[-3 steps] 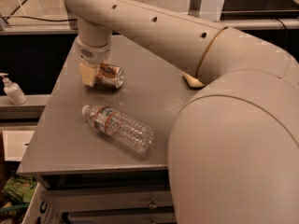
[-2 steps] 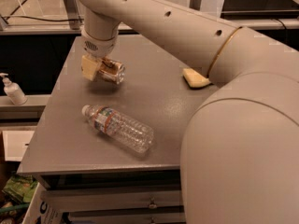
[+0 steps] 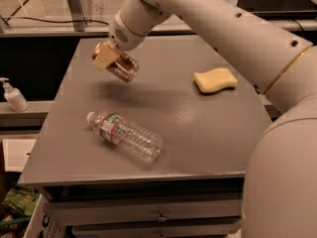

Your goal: Place orange can upright

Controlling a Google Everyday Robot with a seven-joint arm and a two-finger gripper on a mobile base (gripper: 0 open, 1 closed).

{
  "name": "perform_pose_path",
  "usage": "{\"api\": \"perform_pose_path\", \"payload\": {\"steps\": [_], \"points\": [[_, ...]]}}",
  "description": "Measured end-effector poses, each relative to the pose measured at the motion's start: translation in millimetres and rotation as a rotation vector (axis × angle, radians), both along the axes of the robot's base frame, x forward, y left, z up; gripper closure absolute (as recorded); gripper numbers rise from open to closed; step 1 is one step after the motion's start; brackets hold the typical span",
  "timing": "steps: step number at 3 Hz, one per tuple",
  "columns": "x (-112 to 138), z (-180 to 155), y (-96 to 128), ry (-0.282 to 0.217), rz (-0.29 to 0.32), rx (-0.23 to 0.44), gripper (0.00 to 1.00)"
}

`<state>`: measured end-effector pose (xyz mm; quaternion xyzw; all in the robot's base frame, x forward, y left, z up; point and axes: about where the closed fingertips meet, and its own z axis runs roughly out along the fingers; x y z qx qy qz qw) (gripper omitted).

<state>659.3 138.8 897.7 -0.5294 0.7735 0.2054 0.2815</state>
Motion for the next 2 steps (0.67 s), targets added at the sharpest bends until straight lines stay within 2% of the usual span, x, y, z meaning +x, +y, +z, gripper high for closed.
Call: {"api": "perform_pose_path", "payload": {"steps": [1,2], "points": [[2,11,-14,0.001,0.017,0.218,1.00],[3,25,-24,-0.018,0.041,0.430,1.00]]}}
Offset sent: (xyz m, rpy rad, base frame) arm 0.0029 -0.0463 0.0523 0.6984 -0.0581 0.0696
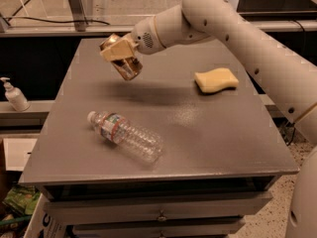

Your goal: Place orange can upright

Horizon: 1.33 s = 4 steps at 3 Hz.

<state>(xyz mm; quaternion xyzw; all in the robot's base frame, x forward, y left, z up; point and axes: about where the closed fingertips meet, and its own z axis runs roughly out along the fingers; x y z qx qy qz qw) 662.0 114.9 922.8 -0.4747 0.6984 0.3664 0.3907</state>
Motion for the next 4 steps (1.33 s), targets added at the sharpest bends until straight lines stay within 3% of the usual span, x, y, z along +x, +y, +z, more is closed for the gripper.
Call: {"api": "perform_pose_path", "payload": {"steps": [1,2,4], "points": [[-5.8,21.3,-6.9,-0.034,0.025,0.148,1.00],[-5.9,21.2,-6.7,-0.034,0.025,0.148,1.00],[-1.3,15.1,-11.2,-0.058,0.001,0.222,1.00]]}}
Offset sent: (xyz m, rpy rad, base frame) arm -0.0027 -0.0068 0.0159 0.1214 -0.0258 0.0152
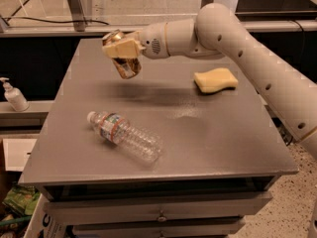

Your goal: Place orange can upright

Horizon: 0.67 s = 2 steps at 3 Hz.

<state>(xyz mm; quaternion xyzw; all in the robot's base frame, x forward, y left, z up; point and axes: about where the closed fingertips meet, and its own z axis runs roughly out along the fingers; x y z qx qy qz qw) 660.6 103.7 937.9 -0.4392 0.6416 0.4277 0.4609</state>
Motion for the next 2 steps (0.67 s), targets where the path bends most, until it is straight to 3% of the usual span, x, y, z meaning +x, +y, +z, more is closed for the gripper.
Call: {"api": "perform_pose_path", "payload": {"steps": [2], "points": [[-15,-22,-3,-0.035,-0.013,0.014,1.00]]}}
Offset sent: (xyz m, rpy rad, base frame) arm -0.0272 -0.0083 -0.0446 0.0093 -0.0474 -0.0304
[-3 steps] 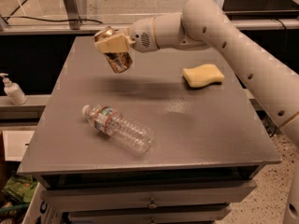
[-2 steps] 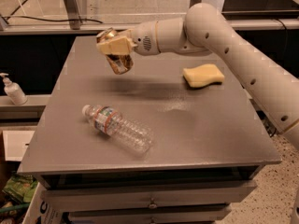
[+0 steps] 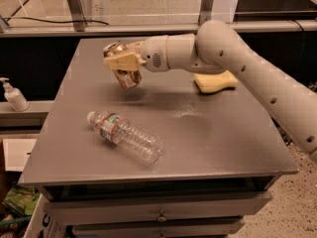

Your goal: Place orange can upright

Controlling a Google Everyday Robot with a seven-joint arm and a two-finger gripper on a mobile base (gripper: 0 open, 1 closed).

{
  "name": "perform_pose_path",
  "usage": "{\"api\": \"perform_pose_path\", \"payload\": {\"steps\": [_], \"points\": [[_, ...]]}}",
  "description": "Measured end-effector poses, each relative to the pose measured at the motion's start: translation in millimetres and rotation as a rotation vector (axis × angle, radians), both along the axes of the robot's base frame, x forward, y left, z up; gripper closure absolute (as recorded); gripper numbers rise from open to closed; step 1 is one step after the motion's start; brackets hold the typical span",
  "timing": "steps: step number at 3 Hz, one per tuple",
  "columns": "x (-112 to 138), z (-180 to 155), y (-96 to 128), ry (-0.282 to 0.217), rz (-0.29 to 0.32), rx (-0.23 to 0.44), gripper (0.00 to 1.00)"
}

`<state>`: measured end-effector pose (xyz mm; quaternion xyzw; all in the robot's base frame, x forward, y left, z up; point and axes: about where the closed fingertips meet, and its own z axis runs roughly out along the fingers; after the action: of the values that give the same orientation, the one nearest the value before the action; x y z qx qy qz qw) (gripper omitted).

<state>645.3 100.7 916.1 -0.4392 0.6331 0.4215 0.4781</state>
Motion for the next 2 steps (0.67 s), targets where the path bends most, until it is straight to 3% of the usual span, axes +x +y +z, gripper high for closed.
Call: {"api": "perform_pose_path", "payload": {"steps": [2], "points": [[-14,-31,-9,-0.026,-0.066,0.053,1.00]]}}
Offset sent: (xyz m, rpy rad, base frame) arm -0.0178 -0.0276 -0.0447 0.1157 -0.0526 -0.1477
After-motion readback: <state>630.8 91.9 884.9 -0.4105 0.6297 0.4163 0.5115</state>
